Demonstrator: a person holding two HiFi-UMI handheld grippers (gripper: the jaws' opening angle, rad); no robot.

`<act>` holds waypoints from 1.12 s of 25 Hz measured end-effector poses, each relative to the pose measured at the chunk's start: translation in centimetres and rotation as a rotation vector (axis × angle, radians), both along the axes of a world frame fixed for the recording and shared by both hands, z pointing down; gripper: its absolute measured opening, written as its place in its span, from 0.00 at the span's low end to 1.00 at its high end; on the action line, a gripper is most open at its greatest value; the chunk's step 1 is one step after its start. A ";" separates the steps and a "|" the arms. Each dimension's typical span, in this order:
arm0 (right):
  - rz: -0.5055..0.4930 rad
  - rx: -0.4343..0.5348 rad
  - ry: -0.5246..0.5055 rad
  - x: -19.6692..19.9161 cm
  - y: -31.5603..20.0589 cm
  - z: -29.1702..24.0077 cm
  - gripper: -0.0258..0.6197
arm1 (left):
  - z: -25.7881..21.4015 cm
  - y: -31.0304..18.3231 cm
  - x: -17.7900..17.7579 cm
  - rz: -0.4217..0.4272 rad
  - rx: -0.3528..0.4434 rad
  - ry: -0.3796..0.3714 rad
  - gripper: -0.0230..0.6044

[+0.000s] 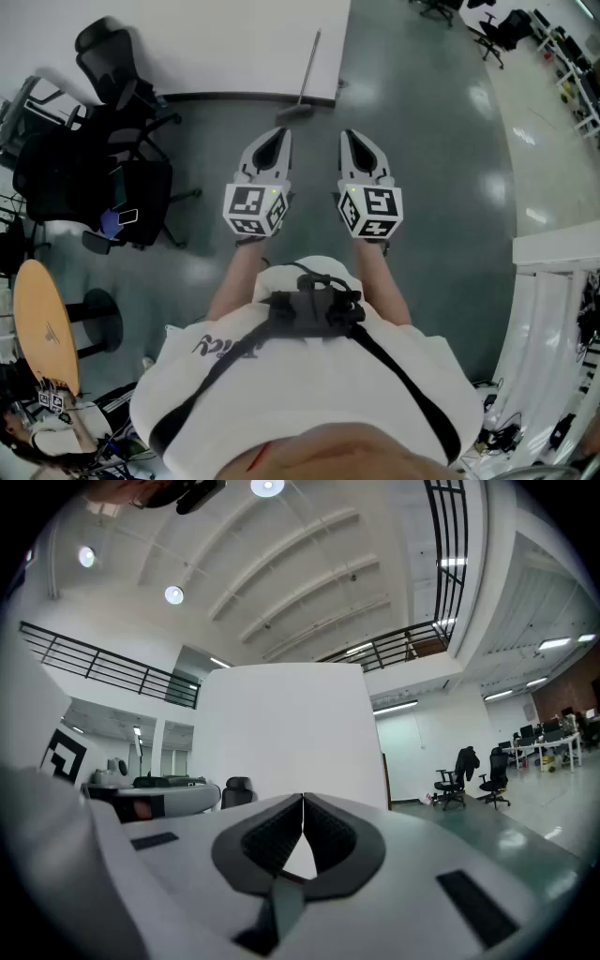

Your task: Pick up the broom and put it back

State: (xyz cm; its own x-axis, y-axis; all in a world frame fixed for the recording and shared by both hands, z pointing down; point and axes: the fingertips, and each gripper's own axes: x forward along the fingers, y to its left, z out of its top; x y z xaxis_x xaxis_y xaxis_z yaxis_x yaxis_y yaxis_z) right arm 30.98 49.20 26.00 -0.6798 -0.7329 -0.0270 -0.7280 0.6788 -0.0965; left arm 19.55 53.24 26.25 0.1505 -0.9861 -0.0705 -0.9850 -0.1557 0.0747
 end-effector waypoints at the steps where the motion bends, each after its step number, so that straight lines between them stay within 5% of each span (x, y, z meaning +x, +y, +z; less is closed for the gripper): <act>1: -0.004 -0.001 0.001 0.3 -0.1 0.2 0.05 | 0.2 -0.2 0.4 -0.001 0.000 0.000 0.06; 12: -0.103 -0.054 -0.043 4.9 -1.6 1.9 0.05 | 2.3 -1.0 5.6 -0.067 -0.028 0.025 0.06; 17: -0.125 0.015 0.068 5.9 -2.4 3.3 0.05 | 4.7 -0.3 6.9 -0.108 -0.064 0.027 0.06; 28: -0.227 -0.081 0.124 -3.1 -6.0 9.0 0.05 | 8.0 -5.2 -1.3 -0.136 -0.095 0.058 0.06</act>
State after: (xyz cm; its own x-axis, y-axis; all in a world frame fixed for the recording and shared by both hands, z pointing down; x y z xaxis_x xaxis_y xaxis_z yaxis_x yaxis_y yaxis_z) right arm 27.86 43.16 34.97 -0.8213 -0.5578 0.1196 -0.5678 0.8196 -0.0768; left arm 18.30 48.08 34.27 0.0135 -0.9997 0.0197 -0.9901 -0.0106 0.1402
